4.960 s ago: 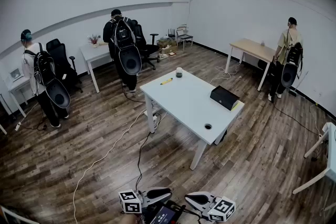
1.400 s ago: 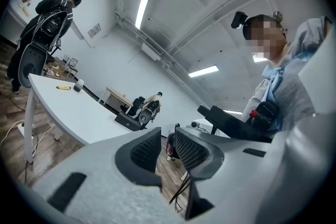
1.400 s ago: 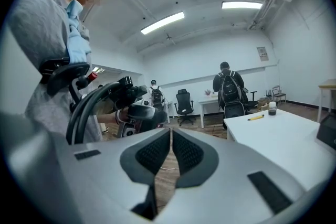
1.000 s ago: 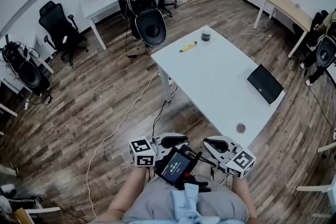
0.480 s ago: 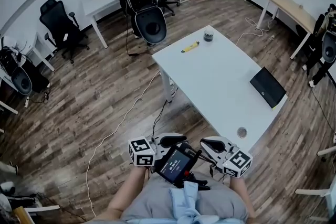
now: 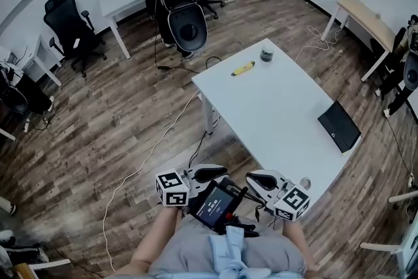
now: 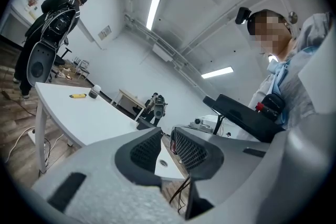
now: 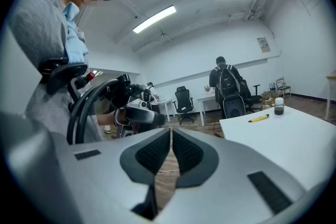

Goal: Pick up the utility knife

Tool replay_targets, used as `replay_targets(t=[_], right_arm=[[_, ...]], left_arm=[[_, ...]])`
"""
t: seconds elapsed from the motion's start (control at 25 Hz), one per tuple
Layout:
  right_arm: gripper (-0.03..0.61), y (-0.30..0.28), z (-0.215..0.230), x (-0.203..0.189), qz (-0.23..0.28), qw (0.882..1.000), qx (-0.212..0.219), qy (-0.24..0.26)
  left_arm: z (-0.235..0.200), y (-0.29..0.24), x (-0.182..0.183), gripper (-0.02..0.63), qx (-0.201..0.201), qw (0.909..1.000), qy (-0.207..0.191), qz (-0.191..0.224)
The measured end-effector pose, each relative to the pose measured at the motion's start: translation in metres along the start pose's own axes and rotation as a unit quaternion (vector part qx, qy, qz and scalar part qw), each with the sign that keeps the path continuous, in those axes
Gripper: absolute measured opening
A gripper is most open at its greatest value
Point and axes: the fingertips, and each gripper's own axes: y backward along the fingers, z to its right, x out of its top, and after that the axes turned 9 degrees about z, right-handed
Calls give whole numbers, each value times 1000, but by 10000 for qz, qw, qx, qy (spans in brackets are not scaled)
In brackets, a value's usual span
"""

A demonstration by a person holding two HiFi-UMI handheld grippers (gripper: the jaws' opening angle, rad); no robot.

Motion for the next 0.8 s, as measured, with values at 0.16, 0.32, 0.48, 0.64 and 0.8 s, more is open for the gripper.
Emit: replay_targets(t=[0.16, 0.32, 0.48, 0.64, 0.8], right_arm=[[31, -40, 19, 10, -60, 9999, 92, 18], [31, -77, 39, 23, -35, 9999, 58, 93], [31, -99, 60, 27, 9, 9999, -79, 65], [31, -117, 72, 28, 30, 9996, -297, 19], [31, -124, 80, 24, -22, 9991, -421, -69]], left_arm=[[-38, 4, 30, 77, 14, 10000, -43, 28], [-72, 8, 56, 78, -24, 10000, -59, -23], [-100, 7, 70, 77, -114, 9998, -47, -122], [-121, 13, 82, 78, -219, 9995, -14, -224], [-135, 8, 90, 77, -322, 9991, 73, -249]])
